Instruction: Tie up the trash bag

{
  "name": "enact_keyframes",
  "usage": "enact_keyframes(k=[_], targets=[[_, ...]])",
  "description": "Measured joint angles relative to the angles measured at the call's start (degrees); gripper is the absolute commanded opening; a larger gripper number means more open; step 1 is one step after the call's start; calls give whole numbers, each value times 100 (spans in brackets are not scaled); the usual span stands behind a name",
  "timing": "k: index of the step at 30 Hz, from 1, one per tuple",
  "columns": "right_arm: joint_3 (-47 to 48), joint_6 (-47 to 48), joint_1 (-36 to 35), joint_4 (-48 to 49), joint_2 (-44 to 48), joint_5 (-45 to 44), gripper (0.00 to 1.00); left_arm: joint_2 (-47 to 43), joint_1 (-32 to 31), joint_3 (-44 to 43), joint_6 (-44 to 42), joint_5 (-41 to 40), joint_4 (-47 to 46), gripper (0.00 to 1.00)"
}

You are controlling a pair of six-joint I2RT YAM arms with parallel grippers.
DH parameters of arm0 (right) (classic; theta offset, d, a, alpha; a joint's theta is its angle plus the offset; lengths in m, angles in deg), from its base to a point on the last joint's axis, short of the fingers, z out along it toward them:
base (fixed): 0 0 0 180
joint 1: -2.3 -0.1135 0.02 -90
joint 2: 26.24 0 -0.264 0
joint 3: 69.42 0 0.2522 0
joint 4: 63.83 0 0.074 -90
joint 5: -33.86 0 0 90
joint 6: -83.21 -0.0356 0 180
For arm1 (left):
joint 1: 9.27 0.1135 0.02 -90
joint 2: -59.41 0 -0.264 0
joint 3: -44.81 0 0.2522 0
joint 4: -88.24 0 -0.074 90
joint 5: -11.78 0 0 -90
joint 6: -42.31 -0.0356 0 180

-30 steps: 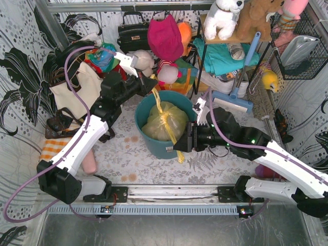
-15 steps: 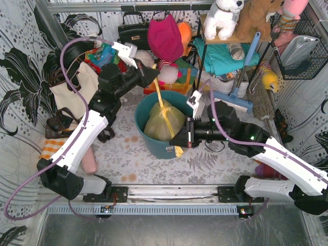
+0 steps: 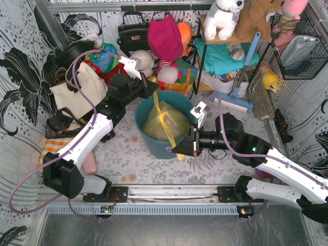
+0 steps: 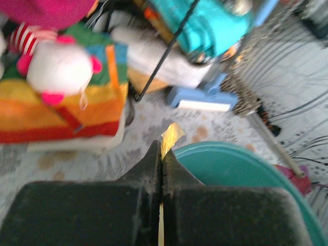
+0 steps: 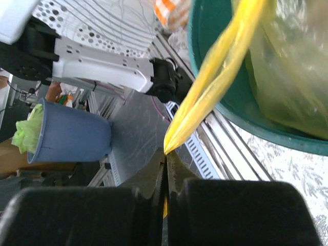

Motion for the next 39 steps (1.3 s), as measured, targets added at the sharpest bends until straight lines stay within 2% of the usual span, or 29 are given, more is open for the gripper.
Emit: enact_keyframes(k=[3, 6, 12, 16, 22, 25, 31, 39], targets=[[-177, -26, 2, -9, -24, 160, 0, 177, 0, 162, 2, -308, 251, 0], [85, 122, 2, 11, -136, 313, 0, 284, 0, 37, 2, -400, 426, 0], [1403, 555, 2, 138, -643, 531, 0, 317, -11, -1150, 4, -210, 501, 0], [1403, 686, 7, 382, -518, 616, 0, 210, -13, -1495, 4, -76, 321, 0], [223, 656, 7, 457, -68, 673, 0, 212, -4, -667, 87, -186, 66, 0], [22, 658, 7, 345, -48, 621, 0, 334, -4, -142, 201, -216, 116, 0], [201, 903, 0, 647, -166, 352, 0, 367, 13, 256, 420, 11, -61, 0], [1082, 1788, 0, 2210, -992, -496, 0, 55, 20, 0, 785, 927, -789, 1]])
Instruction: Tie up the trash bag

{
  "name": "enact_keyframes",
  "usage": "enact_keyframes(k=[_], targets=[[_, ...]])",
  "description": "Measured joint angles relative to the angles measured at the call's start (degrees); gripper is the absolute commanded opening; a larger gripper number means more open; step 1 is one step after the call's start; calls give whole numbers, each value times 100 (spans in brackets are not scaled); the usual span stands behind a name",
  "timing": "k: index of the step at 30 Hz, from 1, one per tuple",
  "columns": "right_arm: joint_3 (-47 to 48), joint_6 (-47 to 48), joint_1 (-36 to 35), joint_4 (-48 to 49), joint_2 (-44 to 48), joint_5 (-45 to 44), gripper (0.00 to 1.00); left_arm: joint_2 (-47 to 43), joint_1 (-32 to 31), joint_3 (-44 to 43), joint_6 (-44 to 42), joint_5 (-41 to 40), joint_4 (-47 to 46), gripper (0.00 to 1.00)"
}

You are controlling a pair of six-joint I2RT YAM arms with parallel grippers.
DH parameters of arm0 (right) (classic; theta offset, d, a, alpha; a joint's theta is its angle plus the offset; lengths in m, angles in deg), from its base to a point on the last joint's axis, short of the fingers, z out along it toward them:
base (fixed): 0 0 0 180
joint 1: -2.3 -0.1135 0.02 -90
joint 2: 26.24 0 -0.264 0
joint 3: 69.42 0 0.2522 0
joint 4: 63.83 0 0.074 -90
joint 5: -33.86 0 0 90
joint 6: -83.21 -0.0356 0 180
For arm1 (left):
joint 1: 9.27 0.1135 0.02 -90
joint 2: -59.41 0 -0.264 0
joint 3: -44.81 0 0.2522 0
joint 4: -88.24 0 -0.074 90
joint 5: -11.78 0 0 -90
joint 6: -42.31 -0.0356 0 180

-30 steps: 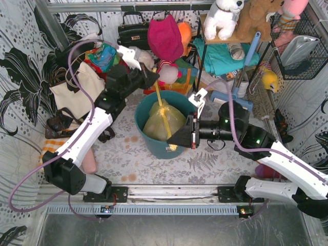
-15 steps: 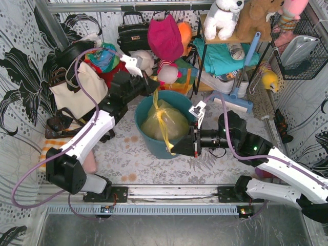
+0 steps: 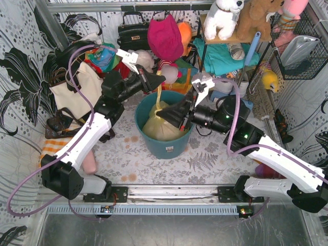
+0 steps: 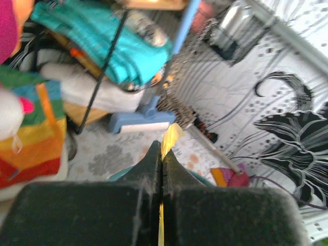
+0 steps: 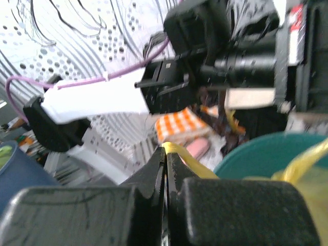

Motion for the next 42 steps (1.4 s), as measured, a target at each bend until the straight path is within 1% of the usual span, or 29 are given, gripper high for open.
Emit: enact_keyframes(k=[3, 4, 5, 6, 7, 9, 12, 14, 17, 20, 24, 31, 34, 38, 42], targets=[[365, 304, 0, 278, -256, -136, 0, -66, 0, -170, 149, 330, -254, 1], [472, 382, 0, 286, -315, -173, 10, -98, 0, -179, 205, 400, -334, 1], [549, 452, 0, 286, -354, -192, 27, -127, 0, -177, 256, 481, -393, 1], [610, 514, 0, 269, -376, -212, 38, -149, -2, -173, 306, 531, -461, 1], [656, 610, 0, 243, -380, -216, 47, -170, -2, -164, 354, 577, -516, 1], [706, 706, 0, 186, -361, -234, 59, -203, -4, -125, 413, 614, -590, 1], [710, 905, 0, 52, -229, -271, 67, -210, -2, -74, 485, 629, -632, 1], [684, 1086, 0, -20, -72, -293, 70, -210, -2, -46, 511, 638, -634, 1], [420, 1488, 0, -50, 339, -382, 71, -210, -2, -35, 533, 649, -638, 1], [-44, 2039, 0, -20, 802, -400, 72, -210, -2, -33, 535, 654, -643, 1], [-815, 2883, 0, -24, 1248, -153, 72, -210, -2, 2, 538, 664, -654, 1], [-1606, 4216, 0, -205, 1375, 638, 85, -210, -2, 28, 540, 667, -691, 1], [-1921, 4754, 0, -197, 1510, 844, 89, -210, -2, 31, 540, 669, -691, 1], [-2208, 5289, 0, -111, 1655, 892, 89, -210, -2, 31, 540, 669, -691, 1], [-2273, 5512, 0, 103, 1600, 942, 88, -214, -2, 31, 538, 667, -691, 1]])
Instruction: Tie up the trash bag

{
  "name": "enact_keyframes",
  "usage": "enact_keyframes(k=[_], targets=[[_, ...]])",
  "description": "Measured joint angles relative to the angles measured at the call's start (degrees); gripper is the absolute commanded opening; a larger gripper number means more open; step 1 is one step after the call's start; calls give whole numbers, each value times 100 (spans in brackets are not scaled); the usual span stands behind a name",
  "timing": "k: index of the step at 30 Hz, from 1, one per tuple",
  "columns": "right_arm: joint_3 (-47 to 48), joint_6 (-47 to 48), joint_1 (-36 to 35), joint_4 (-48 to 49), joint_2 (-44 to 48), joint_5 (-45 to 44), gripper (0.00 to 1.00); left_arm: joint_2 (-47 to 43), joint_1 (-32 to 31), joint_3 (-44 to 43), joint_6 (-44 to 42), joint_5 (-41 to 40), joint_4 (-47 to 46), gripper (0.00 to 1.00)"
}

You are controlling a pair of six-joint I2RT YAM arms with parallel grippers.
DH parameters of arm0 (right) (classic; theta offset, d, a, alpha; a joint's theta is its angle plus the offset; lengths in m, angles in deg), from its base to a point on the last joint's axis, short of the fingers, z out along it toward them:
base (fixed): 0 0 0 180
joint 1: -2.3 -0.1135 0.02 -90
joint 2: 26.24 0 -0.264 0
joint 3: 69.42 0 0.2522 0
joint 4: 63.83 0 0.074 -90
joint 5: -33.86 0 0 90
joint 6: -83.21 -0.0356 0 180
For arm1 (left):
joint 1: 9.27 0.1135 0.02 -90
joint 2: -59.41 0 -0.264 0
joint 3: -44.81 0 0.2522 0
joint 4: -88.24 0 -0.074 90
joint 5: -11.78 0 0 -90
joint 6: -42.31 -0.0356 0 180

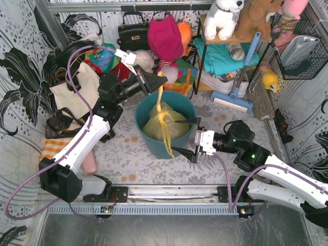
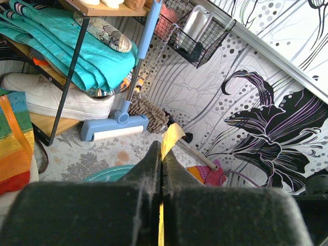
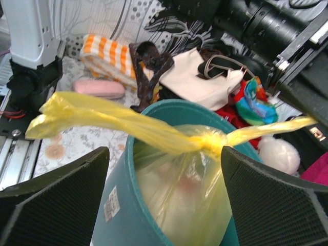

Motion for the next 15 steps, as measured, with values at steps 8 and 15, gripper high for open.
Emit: enact_keyframes(k=[8, 15], targets=[[-501, -144, 0, 1746, -197, -76, 68, -42, 0, 2, 0, 0, 2, 1], [-527, -374, -11, 2979, -608, -466, 53, -87, 0, 20, 0, 0, 0, 1]])
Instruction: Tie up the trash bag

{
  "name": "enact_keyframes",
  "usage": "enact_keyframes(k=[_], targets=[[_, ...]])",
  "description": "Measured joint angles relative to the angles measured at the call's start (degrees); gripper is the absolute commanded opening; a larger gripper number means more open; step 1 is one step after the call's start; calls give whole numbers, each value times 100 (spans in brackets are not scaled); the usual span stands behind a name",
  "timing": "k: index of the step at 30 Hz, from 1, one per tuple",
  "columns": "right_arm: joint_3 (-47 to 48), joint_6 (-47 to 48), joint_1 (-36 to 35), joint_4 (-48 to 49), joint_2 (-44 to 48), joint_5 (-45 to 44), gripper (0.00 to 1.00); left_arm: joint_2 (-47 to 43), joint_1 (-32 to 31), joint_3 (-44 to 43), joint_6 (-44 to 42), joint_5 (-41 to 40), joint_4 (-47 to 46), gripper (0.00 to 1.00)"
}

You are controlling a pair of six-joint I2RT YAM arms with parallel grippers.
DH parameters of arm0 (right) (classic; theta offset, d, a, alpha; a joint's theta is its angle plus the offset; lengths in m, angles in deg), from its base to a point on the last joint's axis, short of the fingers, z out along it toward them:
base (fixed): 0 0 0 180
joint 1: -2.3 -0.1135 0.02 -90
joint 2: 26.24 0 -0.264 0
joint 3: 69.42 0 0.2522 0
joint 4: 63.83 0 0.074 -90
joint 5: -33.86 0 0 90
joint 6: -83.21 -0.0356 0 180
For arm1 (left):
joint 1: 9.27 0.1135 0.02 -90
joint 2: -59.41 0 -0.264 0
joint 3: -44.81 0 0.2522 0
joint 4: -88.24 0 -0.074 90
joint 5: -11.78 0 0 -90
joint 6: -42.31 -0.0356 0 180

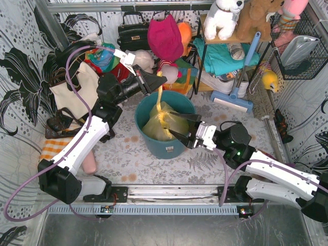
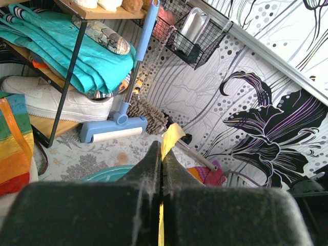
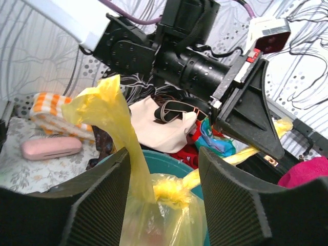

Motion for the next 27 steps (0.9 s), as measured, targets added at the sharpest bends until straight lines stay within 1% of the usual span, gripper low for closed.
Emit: enact_keyframes(k=[2, 5, 11, 14, 16, 18, 21, 25, 27], targets=[[0, -66, 0, 234, -162, -146, 51, 0, 0, 2, 0, 0, 0, 1], [0, -105, -4, 409, -374, -345, 50, -2, 0, 7, 0, 0, 2, 1], [2, -227, -55, 584, -614, -739, 38, -9, 0, 9, -4, 0, 4, 1], [2, -319, -98, 741, -717, -944, 38, -9, 0, 9, -4, 0, 4, 1], [17, -402, -114, 894, -820, -992, 43, -9, 0, 11, -4, 0, 4, 1], [50, -514, -133, 1036, -920, -1008, 43, -9, 0, 13, -4, 0, 7, 1], [201, -640, -208, 1285, -1099, -1008, 41, -15, 0, 13, -4, 0, 7, 1], [457, -721, -269, 1650, -1316, -1095, 41, -44, 0, 13, -2, 0, 7, 1], [540, -750, -269, 1851, -1421, -1187, 39, -70, 0, 17, -4, 0, 7, 1]])
